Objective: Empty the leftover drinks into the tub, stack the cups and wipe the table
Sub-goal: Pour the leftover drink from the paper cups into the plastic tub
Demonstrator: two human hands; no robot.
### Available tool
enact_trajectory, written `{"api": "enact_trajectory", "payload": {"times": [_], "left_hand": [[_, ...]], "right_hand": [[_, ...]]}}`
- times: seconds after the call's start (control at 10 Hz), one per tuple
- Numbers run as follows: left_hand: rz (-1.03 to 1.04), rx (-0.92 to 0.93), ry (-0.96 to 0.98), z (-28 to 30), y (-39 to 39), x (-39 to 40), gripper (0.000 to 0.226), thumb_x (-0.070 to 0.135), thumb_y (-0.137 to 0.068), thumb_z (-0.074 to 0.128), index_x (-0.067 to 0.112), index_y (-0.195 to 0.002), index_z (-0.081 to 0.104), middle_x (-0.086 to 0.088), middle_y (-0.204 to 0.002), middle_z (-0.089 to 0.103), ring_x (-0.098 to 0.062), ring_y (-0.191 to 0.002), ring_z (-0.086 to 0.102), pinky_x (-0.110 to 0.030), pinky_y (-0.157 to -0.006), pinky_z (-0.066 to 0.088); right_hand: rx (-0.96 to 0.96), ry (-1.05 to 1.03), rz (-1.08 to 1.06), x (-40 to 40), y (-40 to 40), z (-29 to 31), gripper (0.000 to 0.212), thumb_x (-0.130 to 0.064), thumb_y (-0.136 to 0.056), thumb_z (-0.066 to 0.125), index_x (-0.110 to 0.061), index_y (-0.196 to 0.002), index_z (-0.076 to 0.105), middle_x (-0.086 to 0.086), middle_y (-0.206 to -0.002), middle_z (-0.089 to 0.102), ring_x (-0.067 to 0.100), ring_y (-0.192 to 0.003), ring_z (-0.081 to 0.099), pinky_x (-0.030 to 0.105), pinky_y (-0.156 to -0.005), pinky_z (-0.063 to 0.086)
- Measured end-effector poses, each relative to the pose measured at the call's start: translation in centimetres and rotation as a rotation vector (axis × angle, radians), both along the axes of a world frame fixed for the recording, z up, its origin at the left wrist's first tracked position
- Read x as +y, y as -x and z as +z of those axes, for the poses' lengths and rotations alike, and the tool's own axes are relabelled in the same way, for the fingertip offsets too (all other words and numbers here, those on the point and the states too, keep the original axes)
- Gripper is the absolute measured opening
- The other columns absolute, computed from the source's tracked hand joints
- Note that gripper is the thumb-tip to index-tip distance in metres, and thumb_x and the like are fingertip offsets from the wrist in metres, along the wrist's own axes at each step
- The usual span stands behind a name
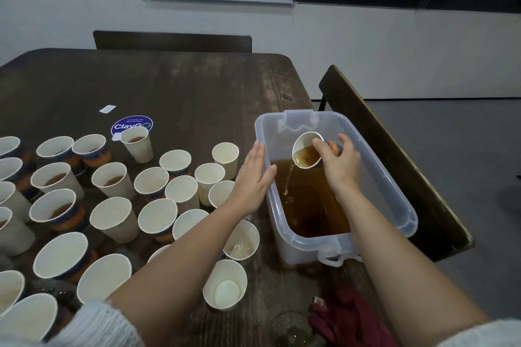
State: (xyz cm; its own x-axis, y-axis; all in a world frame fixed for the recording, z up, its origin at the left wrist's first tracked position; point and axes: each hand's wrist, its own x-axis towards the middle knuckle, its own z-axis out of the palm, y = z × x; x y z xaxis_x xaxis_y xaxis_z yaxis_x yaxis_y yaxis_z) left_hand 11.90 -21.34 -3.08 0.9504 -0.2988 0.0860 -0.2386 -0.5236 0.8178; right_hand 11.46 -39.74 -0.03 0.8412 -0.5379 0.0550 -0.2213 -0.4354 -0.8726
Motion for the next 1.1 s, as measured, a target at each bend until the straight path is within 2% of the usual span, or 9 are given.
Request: {"api": "enact_trajectory", "payload": {"times": [0.4,1.1], "left_hand": [[0.007,0.019,0.013,0.37,0.3,-0.11,0.06,0.037,-0.104,0.031,0.025,-0.154,0.001,0.004,-0.162,-0.002,-0.014,-0.149,-0.001,-0.041,-0.121,0.006],[0.007,0.03,0.03,0.28,0.34,-0.08,0.059,0.036,-0.104,0.03,0.025,-0.154,-0.001,0.005,-0.162,-0.003,-0.013,-0.149,-0.002,-0.042,-0.122,0.005]], "right_hand": [[-0.014,0.045,0.02,0.45,0.22,0.08,0.074,-0.056,-0.087,0.062,-0.026,-0.148,0.032,0.009,-0.144,0.037,0.027,-0.129,0.04,0.037,-0.098,0.041],[-0.004,0.109,-0.005,0.34,0.11,-0.23,0.081,-0.059,-0.082,0.065,-0.027,-0.148,0.029,0.011,-0.142,0.036,0.028,-0.128,0.039,0.04,-0.099,0.042]]}}
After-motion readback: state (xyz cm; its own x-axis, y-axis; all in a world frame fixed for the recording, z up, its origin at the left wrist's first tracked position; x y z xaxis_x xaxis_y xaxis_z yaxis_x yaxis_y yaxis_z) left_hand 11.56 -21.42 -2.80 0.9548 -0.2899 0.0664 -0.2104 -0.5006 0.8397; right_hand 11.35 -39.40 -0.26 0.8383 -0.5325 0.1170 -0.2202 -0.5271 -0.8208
